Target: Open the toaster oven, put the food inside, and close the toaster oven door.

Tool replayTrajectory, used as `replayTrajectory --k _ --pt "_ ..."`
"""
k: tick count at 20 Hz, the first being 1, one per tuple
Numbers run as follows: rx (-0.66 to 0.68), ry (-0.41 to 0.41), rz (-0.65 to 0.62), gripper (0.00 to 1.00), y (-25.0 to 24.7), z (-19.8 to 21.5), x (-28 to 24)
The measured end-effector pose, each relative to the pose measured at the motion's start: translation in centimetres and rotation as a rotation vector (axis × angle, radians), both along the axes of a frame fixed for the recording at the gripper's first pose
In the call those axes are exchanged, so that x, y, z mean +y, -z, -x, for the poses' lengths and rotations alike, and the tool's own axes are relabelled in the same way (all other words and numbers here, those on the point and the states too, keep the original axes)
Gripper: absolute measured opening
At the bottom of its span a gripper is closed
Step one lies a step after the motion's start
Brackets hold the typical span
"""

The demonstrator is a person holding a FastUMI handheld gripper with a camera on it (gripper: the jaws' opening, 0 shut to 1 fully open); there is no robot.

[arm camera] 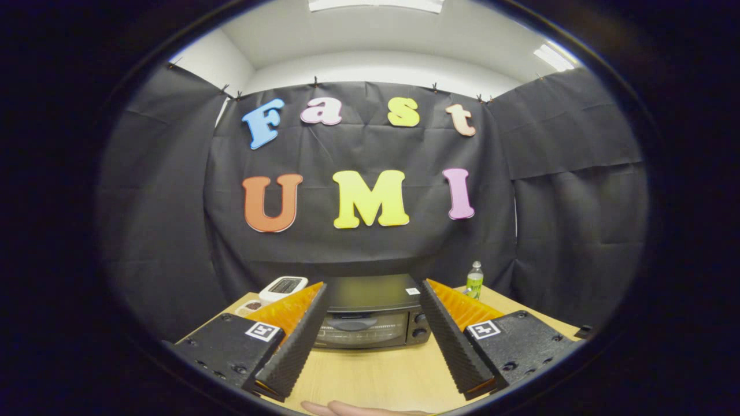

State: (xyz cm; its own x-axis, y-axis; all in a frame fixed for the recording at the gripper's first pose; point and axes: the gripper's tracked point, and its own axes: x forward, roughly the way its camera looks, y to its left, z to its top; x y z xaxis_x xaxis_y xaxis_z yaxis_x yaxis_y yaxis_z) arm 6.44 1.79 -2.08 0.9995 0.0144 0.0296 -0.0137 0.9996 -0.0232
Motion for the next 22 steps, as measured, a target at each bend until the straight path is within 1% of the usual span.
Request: replayTrajectory --k 5,7,12,15,19,22 --pt "0.021 -0.063 0.011 1.0 3.4 -5.4 2.0" --pt "0.062 -0.079 0.023 1.0 5.2 -8.1 2.5" --pt "0.196 -0.089 0.016 1.0 10.0 -13.8 2.8" --pt "0.237 -0.081 0.042 1.0 11.9 -16.0 3.0" --pt "0.272 -0.096 0.042 1.0 14.1 -17.9 4.1" --pt "0.343 -0.09 0.047 1.0 16.6 -18.7 4.3"
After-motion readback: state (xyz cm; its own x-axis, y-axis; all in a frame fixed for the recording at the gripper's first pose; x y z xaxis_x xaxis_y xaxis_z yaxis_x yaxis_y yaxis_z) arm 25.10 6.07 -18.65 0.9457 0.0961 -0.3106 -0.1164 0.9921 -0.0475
